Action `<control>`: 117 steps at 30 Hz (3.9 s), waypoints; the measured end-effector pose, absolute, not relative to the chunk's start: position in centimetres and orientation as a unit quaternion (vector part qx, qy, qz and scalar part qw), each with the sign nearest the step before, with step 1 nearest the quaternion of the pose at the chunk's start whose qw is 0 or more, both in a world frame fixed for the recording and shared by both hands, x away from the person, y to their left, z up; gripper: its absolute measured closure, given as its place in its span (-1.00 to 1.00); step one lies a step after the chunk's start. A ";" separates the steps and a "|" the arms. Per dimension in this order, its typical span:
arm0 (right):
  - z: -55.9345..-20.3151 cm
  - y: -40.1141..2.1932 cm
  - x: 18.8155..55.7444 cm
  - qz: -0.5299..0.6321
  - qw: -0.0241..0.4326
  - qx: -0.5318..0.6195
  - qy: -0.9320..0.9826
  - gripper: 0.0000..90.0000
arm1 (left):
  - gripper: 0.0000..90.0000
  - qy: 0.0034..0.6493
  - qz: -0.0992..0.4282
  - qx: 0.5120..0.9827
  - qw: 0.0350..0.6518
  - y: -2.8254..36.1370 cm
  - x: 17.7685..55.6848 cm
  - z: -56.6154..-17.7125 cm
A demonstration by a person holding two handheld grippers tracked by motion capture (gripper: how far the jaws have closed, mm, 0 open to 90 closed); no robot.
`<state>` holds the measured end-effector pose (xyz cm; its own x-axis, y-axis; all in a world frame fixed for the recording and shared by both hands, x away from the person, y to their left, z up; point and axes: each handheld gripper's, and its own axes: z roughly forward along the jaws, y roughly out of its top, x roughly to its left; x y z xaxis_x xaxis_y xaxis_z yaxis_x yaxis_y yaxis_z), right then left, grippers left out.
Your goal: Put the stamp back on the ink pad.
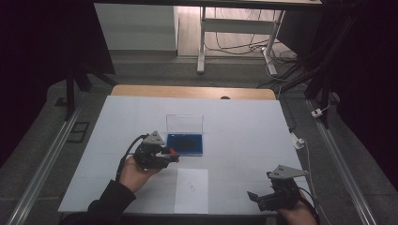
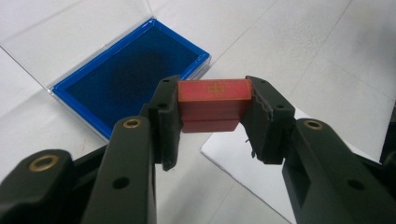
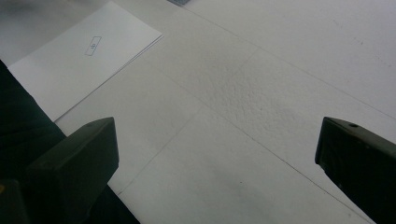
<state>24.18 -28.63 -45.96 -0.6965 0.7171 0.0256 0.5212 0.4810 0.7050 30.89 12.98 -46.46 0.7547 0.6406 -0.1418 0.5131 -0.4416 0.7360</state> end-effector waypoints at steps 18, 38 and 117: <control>-46.0 -28.6 24.2 0.355 0.137 0.367 0.849 -1.00 | 0.29 0.358 0.074 0.836 0.410 12.4 33.4 -46.4; -46.0 -28.7 24.3 0.355 0.136 0.371 0.847 -1.00 | 0.29 0.361 0.086 0.840 0.396 10.8 37.0 -47.4; -45.9 -28.7 24.2 0.356 0.137 0.369 0.847 -1.00 | -1.00 0.360 0.050 0.833 0.417 11.5 34.2 -46.2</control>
<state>24.21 -28.70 -45.94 -0.6896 0.7235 0.0310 0.5287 0.4737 0.7043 34.19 11.54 -46.24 0.7351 0.6420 -0.2179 0.5587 -0.3916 0.7311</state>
